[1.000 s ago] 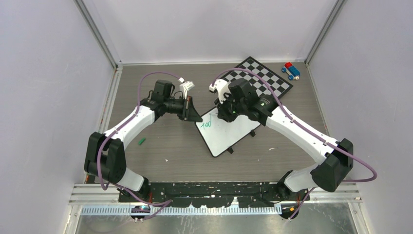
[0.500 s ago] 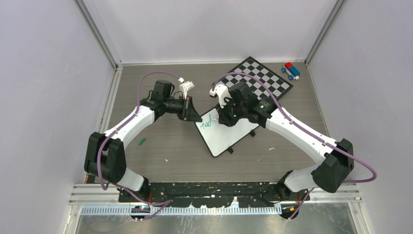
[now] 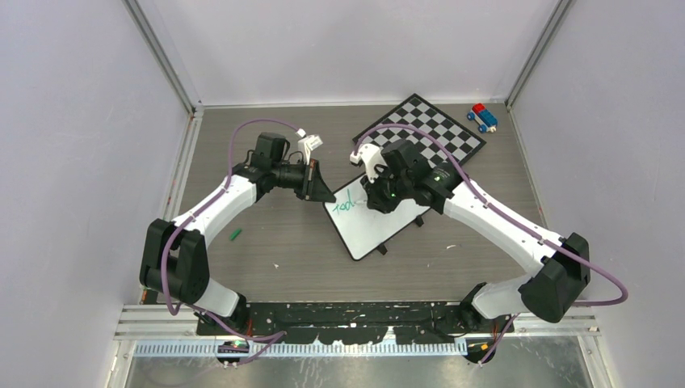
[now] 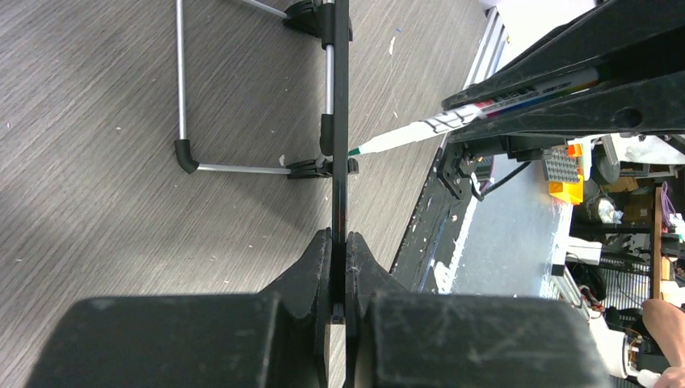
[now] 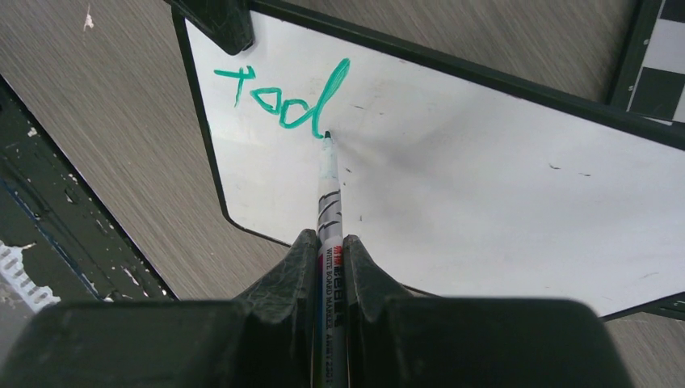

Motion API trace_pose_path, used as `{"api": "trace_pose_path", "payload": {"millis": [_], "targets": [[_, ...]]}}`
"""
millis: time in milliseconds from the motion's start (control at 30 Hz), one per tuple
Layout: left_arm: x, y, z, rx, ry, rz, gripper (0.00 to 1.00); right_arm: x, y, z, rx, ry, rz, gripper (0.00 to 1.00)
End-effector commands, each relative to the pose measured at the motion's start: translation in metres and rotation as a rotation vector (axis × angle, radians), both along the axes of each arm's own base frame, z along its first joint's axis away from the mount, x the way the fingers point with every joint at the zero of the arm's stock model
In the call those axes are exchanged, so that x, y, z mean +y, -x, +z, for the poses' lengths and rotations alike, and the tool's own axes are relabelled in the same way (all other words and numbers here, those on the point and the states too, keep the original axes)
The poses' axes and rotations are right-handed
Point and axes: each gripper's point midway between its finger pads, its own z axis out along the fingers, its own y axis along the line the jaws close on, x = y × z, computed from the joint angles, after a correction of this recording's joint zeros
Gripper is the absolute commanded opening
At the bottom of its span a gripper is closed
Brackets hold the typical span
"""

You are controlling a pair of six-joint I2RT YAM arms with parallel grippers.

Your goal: Write a sentence on the whiteboard

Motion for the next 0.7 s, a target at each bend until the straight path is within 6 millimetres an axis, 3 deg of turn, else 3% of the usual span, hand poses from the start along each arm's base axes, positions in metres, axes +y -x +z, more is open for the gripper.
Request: {"api": "trace_pose_path", "payload": {"millis": [0,300,667], "targets": [[-0.005,-0.003,0.006,-0.017,0.007,-0.012,0.0,0.002,-0.01,0.045,-0.116,-0.065,-0.008,0.0],[-0.006,-0.002,0.009,-0.022,0.009,-0.015,0.0,0.006,-0.022,0.033,-0.118,-0.034,-0.024,0.0],[-0.007,-0.002,0.006,-0.018,0.007,-0.019,0.0,0.012,-0.024,0.034,-0.114,-0.05,-0.004,0.0]]}}
